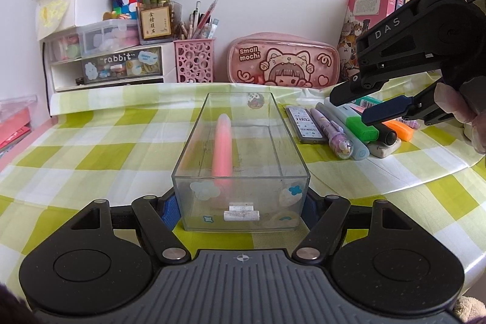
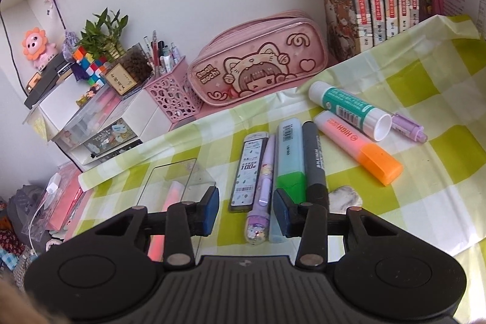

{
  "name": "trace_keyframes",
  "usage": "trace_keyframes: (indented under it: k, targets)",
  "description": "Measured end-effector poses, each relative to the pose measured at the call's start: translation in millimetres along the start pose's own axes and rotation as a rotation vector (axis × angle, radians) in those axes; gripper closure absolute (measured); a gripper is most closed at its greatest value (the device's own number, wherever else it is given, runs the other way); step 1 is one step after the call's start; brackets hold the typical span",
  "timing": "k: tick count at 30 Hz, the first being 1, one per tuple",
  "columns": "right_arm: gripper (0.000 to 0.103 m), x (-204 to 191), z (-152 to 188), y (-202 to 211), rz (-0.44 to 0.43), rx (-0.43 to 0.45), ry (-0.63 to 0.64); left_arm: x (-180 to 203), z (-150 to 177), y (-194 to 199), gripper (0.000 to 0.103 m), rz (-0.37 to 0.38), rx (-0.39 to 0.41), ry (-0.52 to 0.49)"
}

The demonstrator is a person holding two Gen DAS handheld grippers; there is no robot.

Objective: Organize stationery
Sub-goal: 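Grasp the purple pen with the right gripper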

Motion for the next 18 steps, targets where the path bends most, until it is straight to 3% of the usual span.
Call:
trace_keyframes:
  k: [10,18]
  targets:
    - [0.048,5,11,-33,0.057,-0.047,0.03,0,0,0,0.03,0.0,-0.001,0.001]
    - [0.048,-4,21,-25,0.116,-0.082,0.121,1,0,0,0.03,0.001,-0.001,0.002]
Point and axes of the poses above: each gripper's, at about its wrist camera, not at the fingertips, and y roughly against the way its jaws point, x to its right, z to its underside, the point moved 7 cm from there along -y, roughly the way its jaws point, and after that the axes turned 9 degrees about -y, right-handed, at the moved point
